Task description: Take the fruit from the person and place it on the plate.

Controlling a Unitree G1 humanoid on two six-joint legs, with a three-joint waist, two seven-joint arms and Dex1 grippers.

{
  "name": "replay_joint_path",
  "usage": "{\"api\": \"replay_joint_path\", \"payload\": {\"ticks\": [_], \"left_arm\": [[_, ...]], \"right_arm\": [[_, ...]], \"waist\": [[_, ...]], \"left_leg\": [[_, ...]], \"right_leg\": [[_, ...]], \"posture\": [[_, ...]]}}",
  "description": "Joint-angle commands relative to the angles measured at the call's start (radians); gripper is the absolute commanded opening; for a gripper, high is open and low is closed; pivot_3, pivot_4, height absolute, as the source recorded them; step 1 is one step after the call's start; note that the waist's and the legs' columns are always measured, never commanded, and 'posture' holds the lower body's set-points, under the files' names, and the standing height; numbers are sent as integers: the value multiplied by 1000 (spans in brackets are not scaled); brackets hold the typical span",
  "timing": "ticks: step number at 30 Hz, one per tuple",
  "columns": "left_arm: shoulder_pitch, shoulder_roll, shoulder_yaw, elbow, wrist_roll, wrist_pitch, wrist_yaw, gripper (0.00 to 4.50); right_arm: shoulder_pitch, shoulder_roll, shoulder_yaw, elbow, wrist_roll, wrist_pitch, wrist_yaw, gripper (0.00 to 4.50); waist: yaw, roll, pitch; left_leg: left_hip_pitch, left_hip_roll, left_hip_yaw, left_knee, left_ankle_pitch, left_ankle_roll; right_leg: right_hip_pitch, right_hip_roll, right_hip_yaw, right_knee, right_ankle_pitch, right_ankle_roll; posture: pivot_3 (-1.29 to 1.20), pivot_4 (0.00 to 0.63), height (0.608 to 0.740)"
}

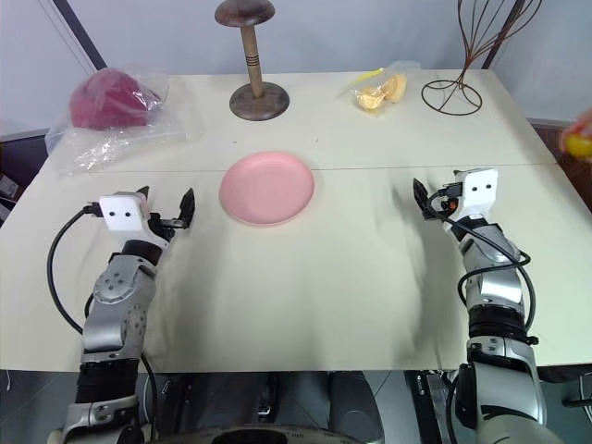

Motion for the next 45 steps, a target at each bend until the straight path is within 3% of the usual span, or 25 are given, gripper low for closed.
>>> {"api": "replay_joint_path", "payload": {"ticks": [1,45], "left_arm": [[1,5,6,-36,0,-2,2,4500],[1,-1,4,-28,-3,-20,-7,4500]], "right_arm": [[-19,-2,-4,-15,-2,-19,-3,4459],[-8,-3,-12,-25,-11,-17,-2,4459]], "waist": [[0,0,0],[0,0,0]], "left_leg": [[0,0,0,0,0,0],[0,0,0,0,0,0]], "right_leg": [[0,0,0,0,0,0],[0,0,0,0,0,0]], "posture": [[0,150,740],[0,150,740]]}}
